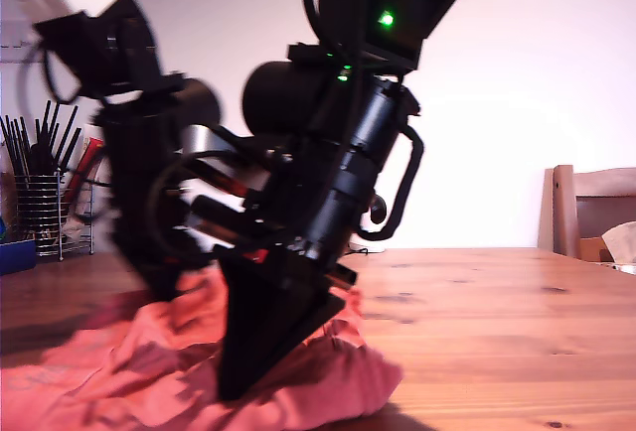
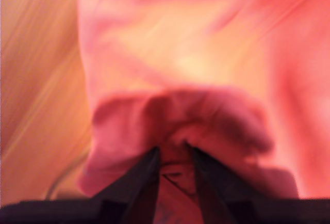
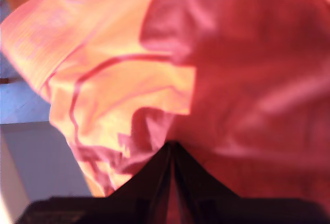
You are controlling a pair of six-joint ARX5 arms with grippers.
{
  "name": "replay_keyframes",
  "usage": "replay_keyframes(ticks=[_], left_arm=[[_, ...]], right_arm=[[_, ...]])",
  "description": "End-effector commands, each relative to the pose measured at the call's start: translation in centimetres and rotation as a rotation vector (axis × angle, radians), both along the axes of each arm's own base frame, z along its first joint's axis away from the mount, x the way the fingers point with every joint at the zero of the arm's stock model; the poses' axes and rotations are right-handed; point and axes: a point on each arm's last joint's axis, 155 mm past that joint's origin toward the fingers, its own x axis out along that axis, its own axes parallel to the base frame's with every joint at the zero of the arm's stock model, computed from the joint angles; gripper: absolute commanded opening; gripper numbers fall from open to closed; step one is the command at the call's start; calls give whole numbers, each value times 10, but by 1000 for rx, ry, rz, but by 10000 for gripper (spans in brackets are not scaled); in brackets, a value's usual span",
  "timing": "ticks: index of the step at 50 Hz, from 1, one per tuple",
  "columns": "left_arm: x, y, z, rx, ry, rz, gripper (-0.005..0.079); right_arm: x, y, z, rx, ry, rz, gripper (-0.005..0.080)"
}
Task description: Fold the underwear in front of you. After folding it, place it to the left side.
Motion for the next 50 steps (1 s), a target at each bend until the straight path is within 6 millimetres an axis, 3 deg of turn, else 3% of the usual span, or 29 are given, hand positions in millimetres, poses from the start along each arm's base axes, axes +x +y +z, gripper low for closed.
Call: replay_keyframes(ticks=[1, 7, 13, 36, 43, 50], left_arm=[[-34, -9, -56, 17, 143, -51, 182], [-32, -28, -53, -34, 121, -85, 182], [-28, -32, -52, -39, 103, -97, 182], [-16, 36, -53, 148, 104, -25, 183], [1, 53, -39, 210, 54, 15, 184], [11, 45, -16, 180, 39, 16, 186]], right_arm=[[-16, -2, -18, -30, 45, 11, -11], [-21, 4, -17, -23, 38, 29, -11], [-20, 6, -17, -16, 27, 30, -11], [7, -21, -22, -68, 7, -29, -11], [6, -20, -21, -64, 8, -26, -11], [5, -16, -21, -55, 3, -19, -11]])
